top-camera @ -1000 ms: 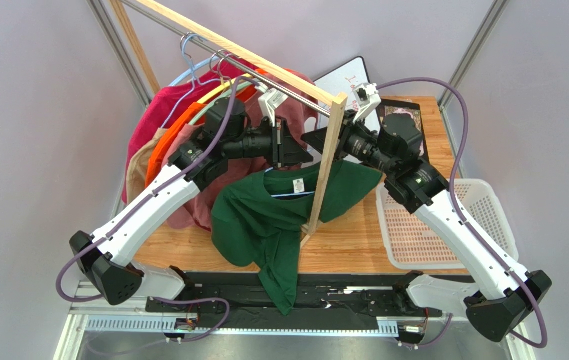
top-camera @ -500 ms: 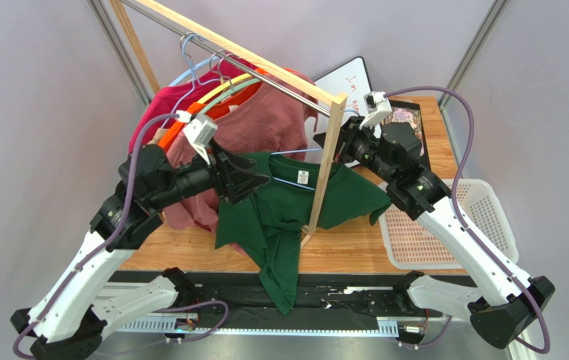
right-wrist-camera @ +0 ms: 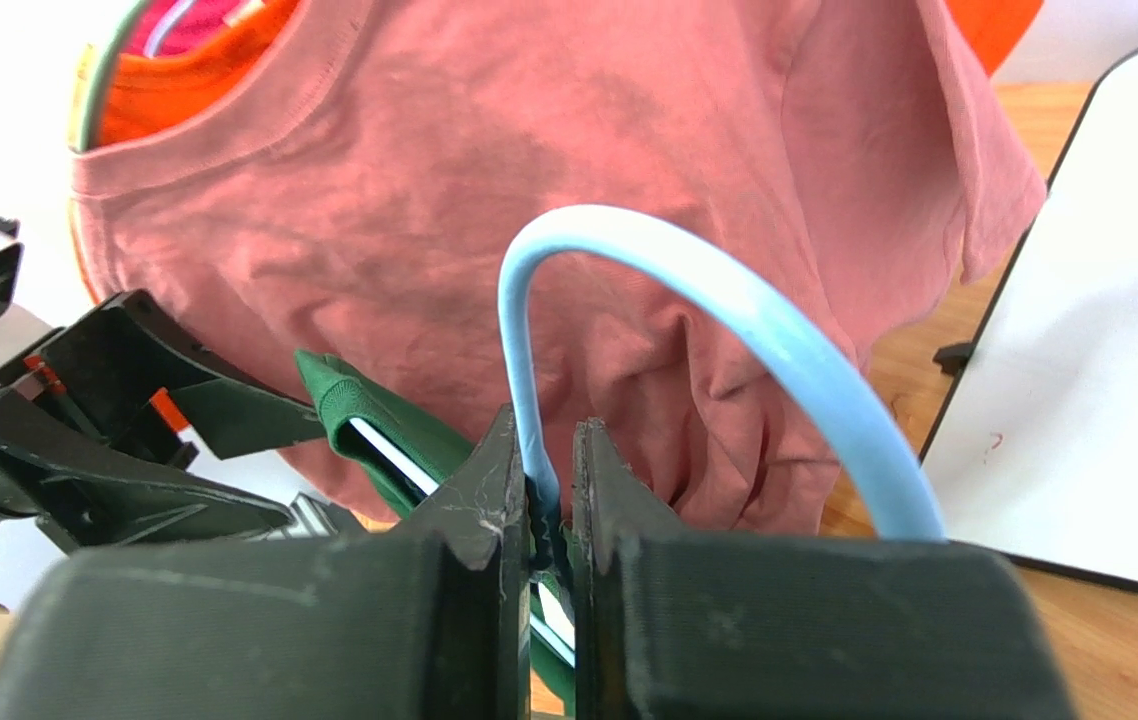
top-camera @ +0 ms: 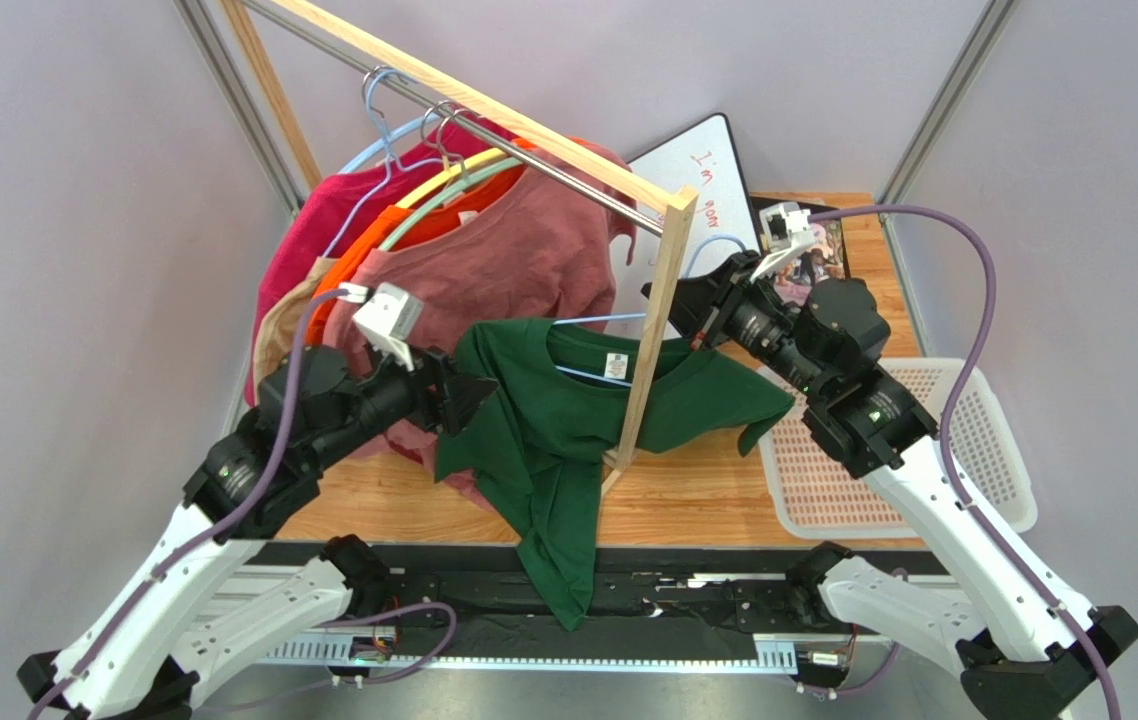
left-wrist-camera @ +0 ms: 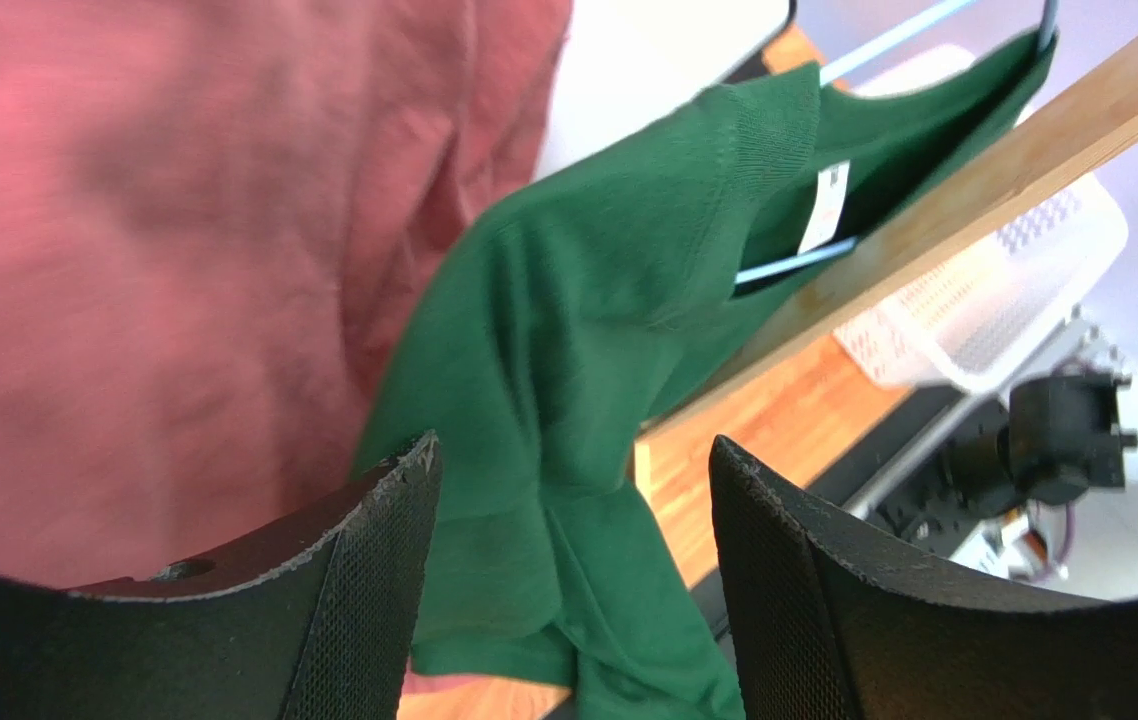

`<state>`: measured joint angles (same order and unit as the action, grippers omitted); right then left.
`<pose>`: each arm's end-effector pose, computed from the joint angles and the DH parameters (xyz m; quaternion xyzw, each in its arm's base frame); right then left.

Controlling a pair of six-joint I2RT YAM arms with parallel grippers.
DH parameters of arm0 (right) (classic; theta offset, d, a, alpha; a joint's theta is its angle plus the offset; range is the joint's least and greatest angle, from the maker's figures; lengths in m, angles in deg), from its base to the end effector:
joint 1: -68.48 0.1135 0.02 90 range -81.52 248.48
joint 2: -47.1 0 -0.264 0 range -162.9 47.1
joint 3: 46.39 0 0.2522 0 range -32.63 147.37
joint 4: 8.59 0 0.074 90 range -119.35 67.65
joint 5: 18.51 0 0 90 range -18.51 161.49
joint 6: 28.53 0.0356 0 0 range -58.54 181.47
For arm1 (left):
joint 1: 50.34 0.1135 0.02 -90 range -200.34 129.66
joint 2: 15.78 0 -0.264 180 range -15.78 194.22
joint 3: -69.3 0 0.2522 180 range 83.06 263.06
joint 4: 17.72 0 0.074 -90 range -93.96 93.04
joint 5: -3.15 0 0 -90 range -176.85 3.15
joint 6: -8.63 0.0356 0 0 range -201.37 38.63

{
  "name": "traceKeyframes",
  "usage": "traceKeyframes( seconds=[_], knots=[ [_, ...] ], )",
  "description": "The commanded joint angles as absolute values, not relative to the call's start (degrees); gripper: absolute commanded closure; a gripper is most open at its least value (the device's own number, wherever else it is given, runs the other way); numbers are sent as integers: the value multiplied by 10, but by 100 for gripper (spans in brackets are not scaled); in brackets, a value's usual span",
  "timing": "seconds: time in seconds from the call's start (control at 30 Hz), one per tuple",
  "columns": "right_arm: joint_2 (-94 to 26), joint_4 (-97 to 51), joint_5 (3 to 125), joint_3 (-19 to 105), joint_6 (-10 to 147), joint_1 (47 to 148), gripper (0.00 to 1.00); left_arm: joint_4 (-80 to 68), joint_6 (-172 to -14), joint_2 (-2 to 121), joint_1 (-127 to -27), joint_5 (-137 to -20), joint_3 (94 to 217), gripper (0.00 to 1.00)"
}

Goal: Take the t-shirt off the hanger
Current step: Remove the tshirt from the hanger

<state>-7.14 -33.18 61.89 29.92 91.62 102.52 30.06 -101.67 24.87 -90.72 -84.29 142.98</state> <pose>0.1694 0.1216 0.4177 -0.0823 0.7176 0.4173 0.5515 0.1034 -0.0900 0.3951 0.1515 0.7773 -0.3236 0.5178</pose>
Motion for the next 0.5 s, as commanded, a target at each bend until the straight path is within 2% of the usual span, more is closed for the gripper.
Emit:
traceKeyframes(
  seconds=[0.0,0.33,0.47],
  knots=[
    [-48,-281,603,295,921,1024,100,274,-1009,192,-909,-898,1424,29],
    [-41,-267,582,286,929,1023,100,272,-1019,203,-908,-882,1404,18],
    [-37,-265,577,286,934,1021,100,279,-1019,225,-908,-896,1408,17]
  ],
)
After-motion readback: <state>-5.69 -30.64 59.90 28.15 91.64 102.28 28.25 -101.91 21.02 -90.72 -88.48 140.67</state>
